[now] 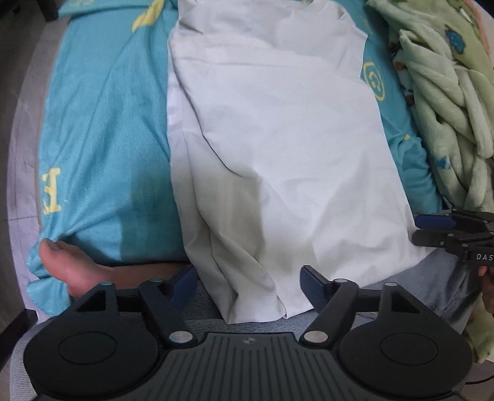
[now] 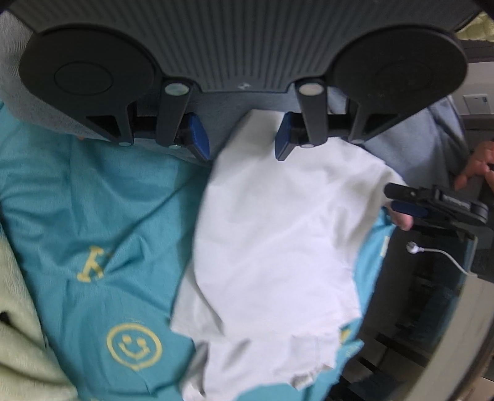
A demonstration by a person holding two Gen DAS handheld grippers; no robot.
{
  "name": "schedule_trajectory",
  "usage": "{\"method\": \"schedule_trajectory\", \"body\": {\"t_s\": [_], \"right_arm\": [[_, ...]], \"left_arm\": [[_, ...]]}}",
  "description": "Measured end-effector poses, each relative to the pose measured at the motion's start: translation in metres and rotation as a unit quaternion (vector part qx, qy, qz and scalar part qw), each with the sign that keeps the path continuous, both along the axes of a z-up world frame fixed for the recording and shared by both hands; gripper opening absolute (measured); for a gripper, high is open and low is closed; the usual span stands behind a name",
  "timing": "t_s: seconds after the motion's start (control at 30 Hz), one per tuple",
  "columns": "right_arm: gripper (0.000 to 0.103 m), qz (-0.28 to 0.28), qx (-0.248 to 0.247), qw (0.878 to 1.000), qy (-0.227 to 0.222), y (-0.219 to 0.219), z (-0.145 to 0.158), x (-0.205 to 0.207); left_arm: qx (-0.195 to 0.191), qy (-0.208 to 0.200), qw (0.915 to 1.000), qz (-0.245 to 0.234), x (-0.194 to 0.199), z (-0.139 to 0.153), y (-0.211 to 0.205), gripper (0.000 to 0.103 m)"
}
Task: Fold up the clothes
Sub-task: 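Spread the white shirt flat on the sheet with both grippers, then grasp the hem with both grippers and lift it toward the collar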
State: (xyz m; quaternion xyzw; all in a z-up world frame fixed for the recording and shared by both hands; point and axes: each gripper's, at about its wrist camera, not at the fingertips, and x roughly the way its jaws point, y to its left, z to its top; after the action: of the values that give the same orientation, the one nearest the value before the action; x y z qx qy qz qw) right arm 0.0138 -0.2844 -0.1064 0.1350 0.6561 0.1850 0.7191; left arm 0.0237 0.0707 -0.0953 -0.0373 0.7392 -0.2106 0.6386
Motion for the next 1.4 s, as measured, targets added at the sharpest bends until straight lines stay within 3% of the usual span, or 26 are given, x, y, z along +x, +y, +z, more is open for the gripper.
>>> {"method": "schedule_trajectory", "body": {"t_s": [0.13,0.27,0.47,0.57,0.6,0.67,0.77,0.87,0.97,1.17,1.27,1.4], "right_arm": [[0.05,0.025,0.024,0.999,0.023,0.008,0.0,0.004],[0.05,0.066,0.016,0.998,0.017,0.021,0.006,0.002],[0.048,0.119,0.002,0.993,-0.022,0.034,0.013,-0.011],[0.021,0.137,-0.021,0.989,-0.055,0.039,0.016,-0.023],[0.011,0.136,-0.024,0.988,-0.064,0.038,0.018,-0.026],[0.007,0.129,-0.027,0.988,-0.083,0.036,0.024,-0.03],[0.006,0.099,-0.024,0.988,-0.117,0.03,0.038,-0.035],[0.006,0.058,-0.01,0.987,-0.151,0.018,0.059,-0.028],[0.006,0.02,0.0,0.982,-0.187,0.011,0.08,-0.01],[0.006,-0.047,-0.001,0.968,-0.245,0.001,0.107,0.061],[0.006,-0.074,-0.004,0.966,-0.25,-0.004,0.101,0.11],[0.006,-0.101,-0.012,0.966,-0.239,-0.01,0.07,0.183]], "left_arm": [[-0.007,0.001,0.9991,-0.041,-0.008,-0.001,-0.005,0.07],[-0.01,-0.017,0.9976,-0.067,-0.018,0.002,-0.005,0.068],[-0.006,-0.058,0.9947,-0.085,-0.032,0.012,0.0,0.026],[-0.003,-0.085,0.9925,-0.088,-0.04,0.02,0.003,0.012],[-0.002,-0.095,0.9918,-0.086,-0.042,0.022,0.005,0.011],[-0.017,-0.113,0.9917,-0.058,-0.042,0.033,0.011,0.01],[-0.046,-0.141,0.9889,-0.01,-0.038,0.051,0.021,0.009],[-0.082,-0.178,0.9799,0.036,-0.028,0.076,0.029,0.009],[-0.111,-0.212,0.9683,0.071,-0.005,0.095,0.023,0.009],[-0.13,-0.254,0.95,0.127,0.077,0.112,0.005,0.009],[-0.131,-0.259,0.9446,0.153,0.135,0.1,0.006,0.009],[-0.12,-0.255,0.9434,0.175,0.209,0.064,0.003,0.009]]}}
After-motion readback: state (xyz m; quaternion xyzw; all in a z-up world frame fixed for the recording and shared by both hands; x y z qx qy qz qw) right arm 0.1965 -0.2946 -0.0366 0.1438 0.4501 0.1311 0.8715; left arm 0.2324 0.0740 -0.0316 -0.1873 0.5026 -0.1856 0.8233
